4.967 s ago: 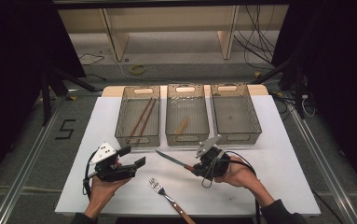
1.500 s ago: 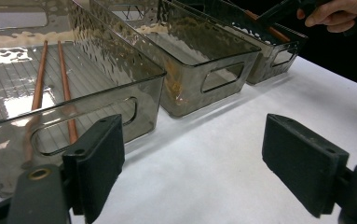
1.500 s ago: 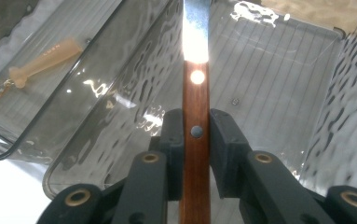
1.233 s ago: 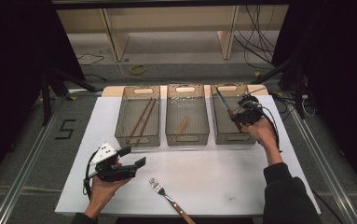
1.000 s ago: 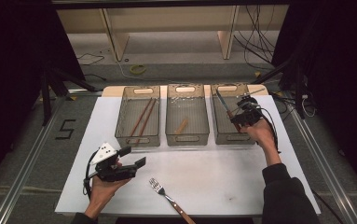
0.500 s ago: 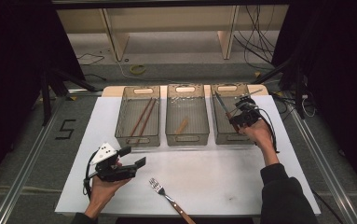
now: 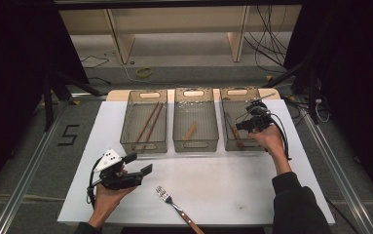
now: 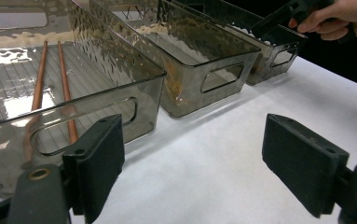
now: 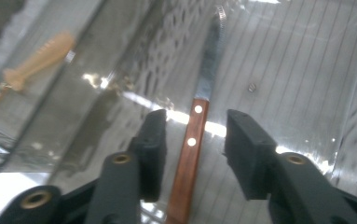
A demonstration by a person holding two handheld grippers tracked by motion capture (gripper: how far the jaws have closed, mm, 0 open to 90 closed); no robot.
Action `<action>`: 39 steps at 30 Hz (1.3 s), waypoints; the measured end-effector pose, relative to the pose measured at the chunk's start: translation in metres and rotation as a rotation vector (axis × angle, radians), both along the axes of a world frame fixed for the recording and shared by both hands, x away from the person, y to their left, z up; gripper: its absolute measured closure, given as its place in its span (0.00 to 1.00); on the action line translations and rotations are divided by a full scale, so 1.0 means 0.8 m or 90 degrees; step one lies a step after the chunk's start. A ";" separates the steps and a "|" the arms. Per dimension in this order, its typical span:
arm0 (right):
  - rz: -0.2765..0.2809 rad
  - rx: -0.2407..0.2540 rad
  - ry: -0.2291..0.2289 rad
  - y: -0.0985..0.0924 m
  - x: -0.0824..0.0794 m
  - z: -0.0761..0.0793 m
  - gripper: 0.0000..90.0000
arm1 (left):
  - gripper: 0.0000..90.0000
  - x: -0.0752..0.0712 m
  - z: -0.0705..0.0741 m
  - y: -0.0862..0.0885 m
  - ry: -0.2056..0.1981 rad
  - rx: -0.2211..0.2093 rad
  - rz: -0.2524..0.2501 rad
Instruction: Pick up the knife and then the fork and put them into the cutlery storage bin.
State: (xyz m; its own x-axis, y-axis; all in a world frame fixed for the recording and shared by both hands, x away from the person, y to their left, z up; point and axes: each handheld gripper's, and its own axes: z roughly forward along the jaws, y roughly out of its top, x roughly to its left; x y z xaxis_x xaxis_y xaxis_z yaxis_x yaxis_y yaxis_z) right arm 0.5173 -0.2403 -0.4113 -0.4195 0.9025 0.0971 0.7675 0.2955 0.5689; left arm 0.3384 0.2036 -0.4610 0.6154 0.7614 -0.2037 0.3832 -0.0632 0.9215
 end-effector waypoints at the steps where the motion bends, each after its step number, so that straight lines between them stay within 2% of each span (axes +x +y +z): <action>1: 0.004 0.003 -0.005 0.001 -0.003 0.003 0.63 | 0.23 0.000 0.000 0.000 0.000 0.000 0.000; 5: 0.033 0.013 -0.037 0.009 -0.021 0.016 0.59 | 0.23 0.000 0.000 0.000 -0.001 0.000 0.000; 10: 0.088 0.037 -0.067 0.026 -0.055 0.023 0.55 | 0.23 0.000 0.000 0.000 0.000 0.001 0.000; 14: 0.130 0.058 -0.068 0.039 -0.081 0.019 0.53 | 0.23 0.000 0.000 0.000 0.001 0.000 0.001; 16: 0.146 0.056 -0.068 0.045 -0.091 0.015 0.51 | 0.23 0.000 0.000 0.000 0.002 0.001 0.001; 19: 0.163 0.063 -0.059 0.054 -0.102 0.010 0.48 | 0.23 0.000 0.000 0.000 0.000 0.001 0.001; 21: 0.173 0.082 -0.059 0.057 -0.109 0.009 0.48 | 0.23 0.000 0.001 0.001 -0.001 0.001 0.000; 23: 0.184 0.087 -0.060 0.062 -0.117 0.007 0.48 | 0.23 0.000 0.000 0.001 0.000 0.001 0.001; 27: 0.215 0.106 -0.053 0.072 -0.136 0.002 0.51 | 0.23 0.000 0.000 0.001 -0.002 0.002 0.000; 31: 0.255 0.101 -0.048 0.087 -0.157 -0.005 0.58 | 0.23 0.000 0.000 0.000 -0.002 0.003 0.000; 34: 0.292 0.105 -0.039 0.098 -0.170 -0.013 0.68 | 0.23 0.000 0.000 0.001 -0.001 0.003 0.000; 39: 0.347 0.106 -0.008 0.121 -0.189 -0.030 0.83 | 0.23 0.000 0.000 0.002 -0.001 0.003 0.002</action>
